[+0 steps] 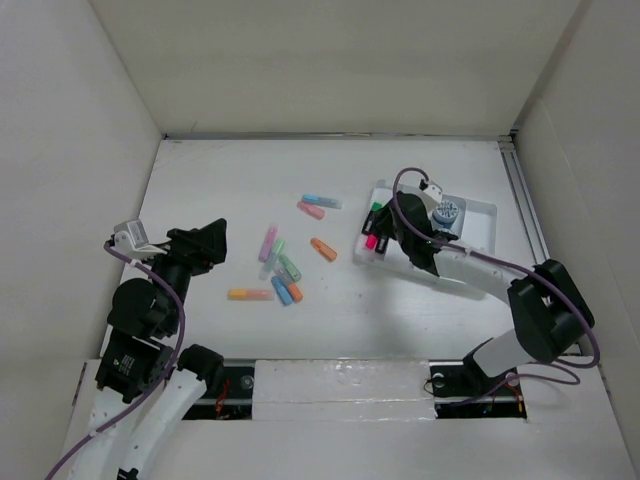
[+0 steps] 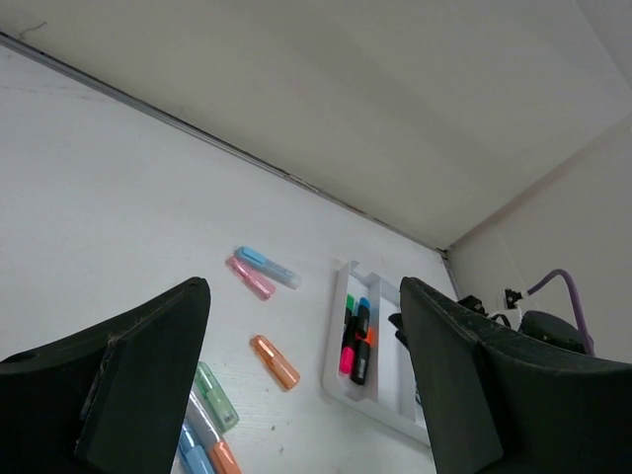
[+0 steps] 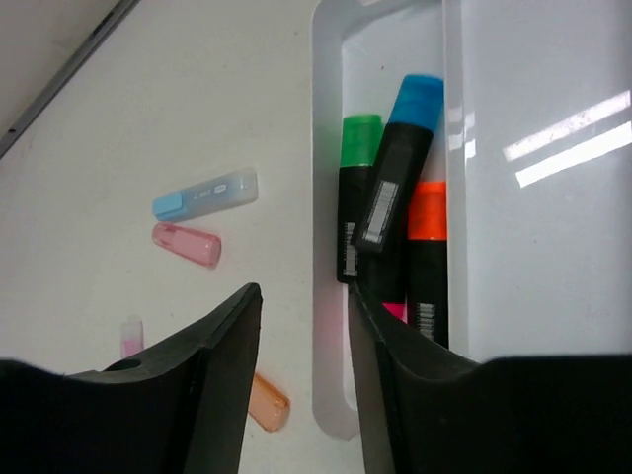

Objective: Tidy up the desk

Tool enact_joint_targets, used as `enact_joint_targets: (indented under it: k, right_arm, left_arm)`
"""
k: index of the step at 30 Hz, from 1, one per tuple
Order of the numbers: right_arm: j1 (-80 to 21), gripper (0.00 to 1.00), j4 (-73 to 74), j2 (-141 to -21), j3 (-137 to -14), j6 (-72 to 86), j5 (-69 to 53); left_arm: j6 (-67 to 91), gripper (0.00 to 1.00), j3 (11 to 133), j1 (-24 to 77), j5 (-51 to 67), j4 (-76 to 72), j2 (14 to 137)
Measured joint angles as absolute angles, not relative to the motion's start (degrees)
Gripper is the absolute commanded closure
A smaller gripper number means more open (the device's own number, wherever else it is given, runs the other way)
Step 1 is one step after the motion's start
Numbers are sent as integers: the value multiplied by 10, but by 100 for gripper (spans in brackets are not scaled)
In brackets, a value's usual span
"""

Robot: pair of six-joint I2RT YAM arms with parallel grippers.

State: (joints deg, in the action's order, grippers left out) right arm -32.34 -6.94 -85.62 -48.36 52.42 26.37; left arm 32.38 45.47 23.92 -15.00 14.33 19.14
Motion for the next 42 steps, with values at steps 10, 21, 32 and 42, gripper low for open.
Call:
enact_joint_targets:
  k: [10,21,32,42]
  right_arm:
    - [-450,65,-73,-936,-552,452,206]
    - [-525,32,11,-1084,-646,394,262]
    - [-522,24,45,-1114,-689,352,317]
    - [-502,42,30,-1150,-724,293,238]
  left_arm:
    - [324,26,455,239,-150,143,191]
    - [324,27,455,239,-150,143,192]
    - [324,27,455,239,-149,140,192]
    - [322,27,455,239,-147,132,193]
